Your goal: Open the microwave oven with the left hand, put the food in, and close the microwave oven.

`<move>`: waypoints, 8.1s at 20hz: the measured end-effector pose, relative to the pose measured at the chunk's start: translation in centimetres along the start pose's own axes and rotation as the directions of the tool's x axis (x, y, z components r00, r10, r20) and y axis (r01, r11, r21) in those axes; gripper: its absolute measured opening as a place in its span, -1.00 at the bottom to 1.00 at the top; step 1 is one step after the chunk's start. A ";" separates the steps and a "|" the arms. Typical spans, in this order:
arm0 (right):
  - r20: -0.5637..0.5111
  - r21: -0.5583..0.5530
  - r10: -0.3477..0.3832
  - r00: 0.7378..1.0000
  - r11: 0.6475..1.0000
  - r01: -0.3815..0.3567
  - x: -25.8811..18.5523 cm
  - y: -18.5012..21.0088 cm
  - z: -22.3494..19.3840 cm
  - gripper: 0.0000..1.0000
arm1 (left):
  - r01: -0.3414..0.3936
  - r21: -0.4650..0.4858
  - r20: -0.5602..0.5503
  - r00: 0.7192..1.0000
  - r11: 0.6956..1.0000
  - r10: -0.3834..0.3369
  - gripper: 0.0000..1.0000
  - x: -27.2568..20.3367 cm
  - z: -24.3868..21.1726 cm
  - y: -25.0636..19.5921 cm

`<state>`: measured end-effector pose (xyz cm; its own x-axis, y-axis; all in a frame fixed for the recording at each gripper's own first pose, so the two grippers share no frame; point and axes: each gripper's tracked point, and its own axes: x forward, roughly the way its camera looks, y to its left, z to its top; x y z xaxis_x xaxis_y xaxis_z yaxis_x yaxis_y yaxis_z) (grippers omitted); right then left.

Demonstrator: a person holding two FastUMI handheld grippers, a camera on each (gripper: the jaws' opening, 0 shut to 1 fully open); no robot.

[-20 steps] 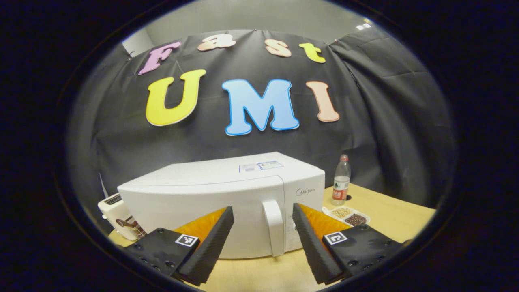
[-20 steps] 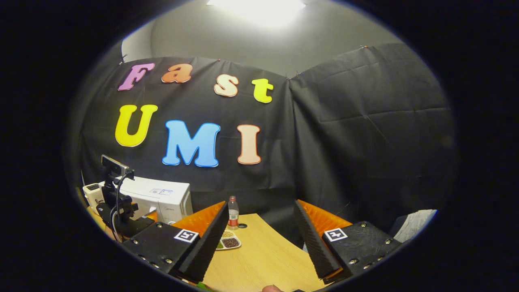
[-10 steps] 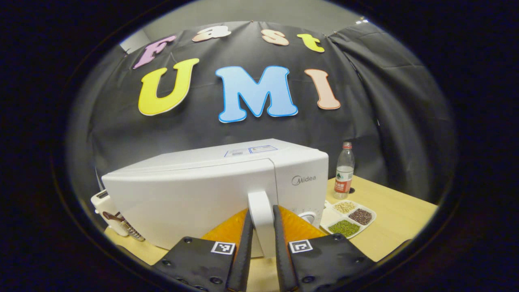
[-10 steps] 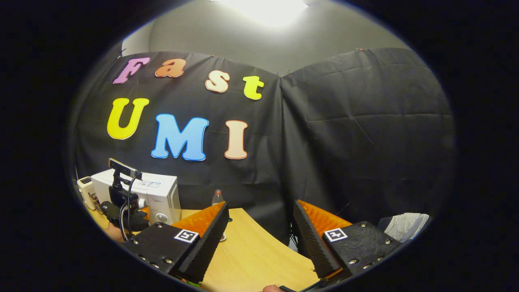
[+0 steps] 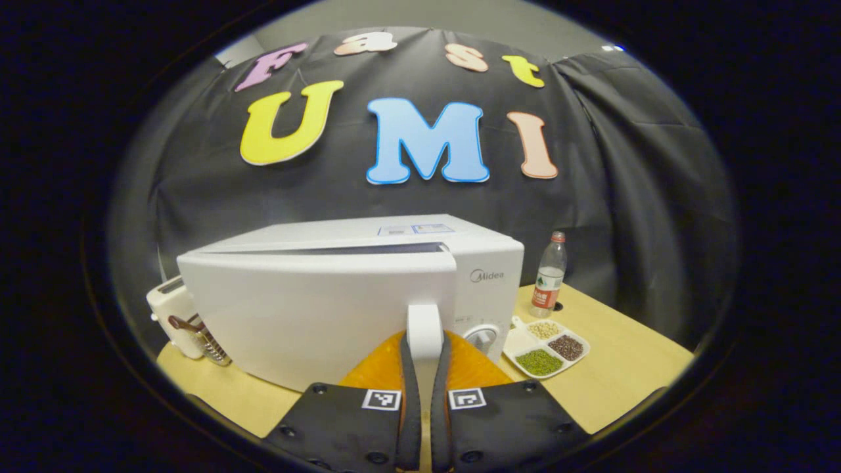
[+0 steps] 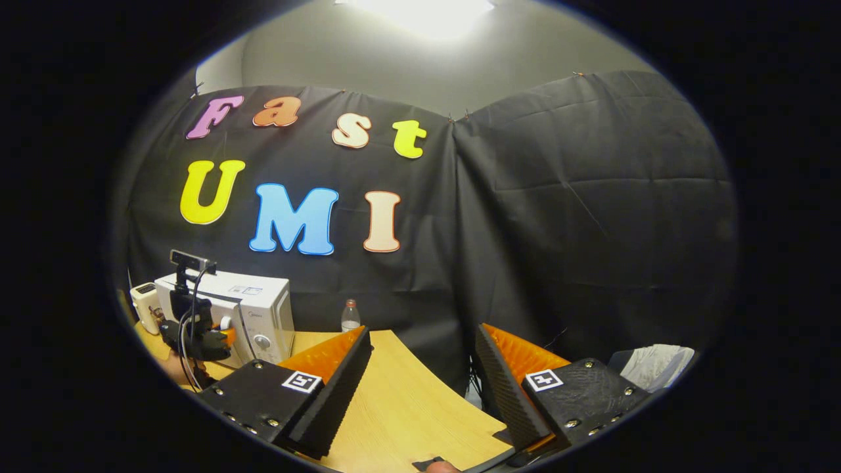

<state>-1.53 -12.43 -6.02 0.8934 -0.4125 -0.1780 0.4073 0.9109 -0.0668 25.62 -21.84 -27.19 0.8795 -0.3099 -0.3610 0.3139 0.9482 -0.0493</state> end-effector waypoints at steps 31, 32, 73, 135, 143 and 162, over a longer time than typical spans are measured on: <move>-0.001 0.062 0.537 0.844 0.842 -0.536 -5.8 23.3 0.1 0.94 | -0.119 -0.003 -0.078 0.990 0.993 0.118 -0.76 -26.3 -7.3 20.5; -0.001 0.060 0.538 0.843 0.841 -0.537 -6.0 24.3 0.1 0.94 | -0.117 -0.005 -0.078 0.990 0.993 0.117 -0.76 -26.6 -7.4 21.4; -0.708 0.389 0.618 0.341 0.744 -0.543 -4.7 20.5 -24.2 0.97 | -0.435 -0.129 0.150 0.880 0.891 0.451 0.96 -44.0 4.2 21.3; -0.272 0.617 0.659 0.702 0.679 -0.398 15.0 62.8 -18.8 -0.31 | -0.552 -0.111 0.034 0.829 0.826 0.558 0.96 -39.7 2.0 47.0; -0.267 0.643 0.612 0.745 0.689 -0.335 18.3 63.4 -20.5 -0.31 | -0.585 -0.083 -0.005 0.810 0.807 0.587 0.94 -41.4 -0.2 47.1; -0.208 0.185 0.456 0.865 0.887 -0.423 17.8 55.3 -17.0 0.94 | -0.546 -0.116 0.004 0.835 0.830 0.550 0.96 -38.5 -1.5 43.2</move>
<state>33.68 30.79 -29.55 0.9193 0.0608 -0.3887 0.0187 0.9801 0.1974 4.76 31.14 -16.77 0.9086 0.2624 -0.3248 -0.2614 0.9641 0.0477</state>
